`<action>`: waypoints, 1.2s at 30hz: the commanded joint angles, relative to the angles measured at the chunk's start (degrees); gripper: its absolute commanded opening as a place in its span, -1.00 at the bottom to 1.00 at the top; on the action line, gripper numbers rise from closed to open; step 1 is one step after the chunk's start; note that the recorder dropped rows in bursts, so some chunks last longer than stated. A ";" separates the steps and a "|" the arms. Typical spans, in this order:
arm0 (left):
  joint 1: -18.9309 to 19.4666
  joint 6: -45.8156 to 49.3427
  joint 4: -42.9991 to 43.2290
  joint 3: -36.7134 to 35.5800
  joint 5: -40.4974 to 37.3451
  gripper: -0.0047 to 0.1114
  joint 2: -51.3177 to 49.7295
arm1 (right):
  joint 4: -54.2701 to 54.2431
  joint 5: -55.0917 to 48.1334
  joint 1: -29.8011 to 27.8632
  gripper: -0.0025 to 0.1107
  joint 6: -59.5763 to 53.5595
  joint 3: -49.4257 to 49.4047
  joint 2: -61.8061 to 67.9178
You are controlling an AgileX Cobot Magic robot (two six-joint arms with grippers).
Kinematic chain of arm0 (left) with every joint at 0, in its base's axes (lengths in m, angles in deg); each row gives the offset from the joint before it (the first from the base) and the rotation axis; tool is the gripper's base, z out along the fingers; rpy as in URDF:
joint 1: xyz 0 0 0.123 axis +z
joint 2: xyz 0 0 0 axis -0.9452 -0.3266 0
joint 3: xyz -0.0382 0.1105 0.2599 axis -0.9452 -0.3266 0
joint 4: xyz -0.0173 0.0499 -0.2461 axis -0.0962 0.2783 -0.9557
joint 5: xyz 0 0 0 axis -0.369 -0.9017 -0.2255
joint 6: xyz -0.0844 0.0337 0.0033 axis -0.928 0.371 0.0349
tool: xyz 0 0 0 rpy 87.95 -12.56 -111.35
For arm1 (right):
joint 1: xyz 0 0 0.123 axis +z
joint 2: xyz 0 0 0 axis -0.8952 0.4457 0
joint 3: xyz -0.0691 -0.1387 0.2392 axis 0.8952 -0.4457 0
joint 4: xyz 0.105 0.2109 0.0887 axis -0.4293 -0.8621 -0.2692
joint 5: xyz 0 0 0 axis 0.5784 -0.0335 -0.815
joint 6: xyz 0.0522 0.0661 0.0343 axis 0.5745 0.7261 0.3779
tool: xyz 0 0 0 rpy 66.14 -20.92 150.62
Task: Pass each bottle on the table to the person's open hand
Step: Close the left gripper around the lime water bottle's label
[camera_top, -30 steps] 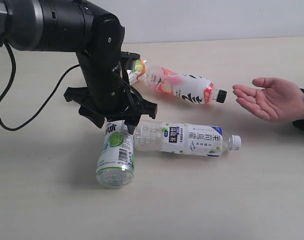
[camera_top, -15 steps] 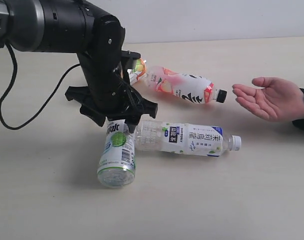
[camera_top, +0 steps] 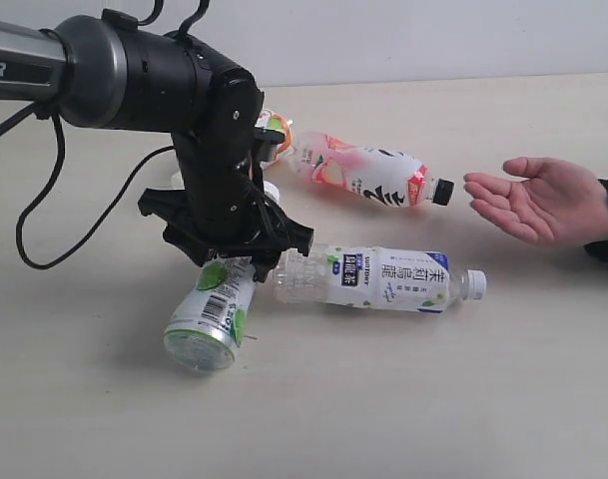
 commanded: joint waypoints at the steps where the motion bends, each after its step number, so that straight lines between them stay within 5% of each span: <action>1: -0.27 -0.33 0.31 -0.11 1.12 0.20 -0.87 | 0.23 0.48 -0.27 -0.96 0.03 -0.25 -0.32; 17: -0.27 1.18 0.31 -0.11 0.37 0.20 -0.87 | 0.23 0.48 -0.27 -0.96 0.03 -0.25 -0.32; 22: -0.27 1.18 0.31 -0.11 1.04 0.46 -0.87 | 0.23 0.48 -0.27 -0.96 0.03 -0.25 -0.32; 27: -0.27 1.18 0.45 -0.11 0.96 0.42 -0.87 | 0.23 0.48 -0.27 -0.96 0.03 -0.25 -0.32; 36: -0.27 1.18 0.45 -0.11 0.20 -0.49 -0.87 | 0.23 0.48 -0.27 -0.96 0.03 -0.25 -0.32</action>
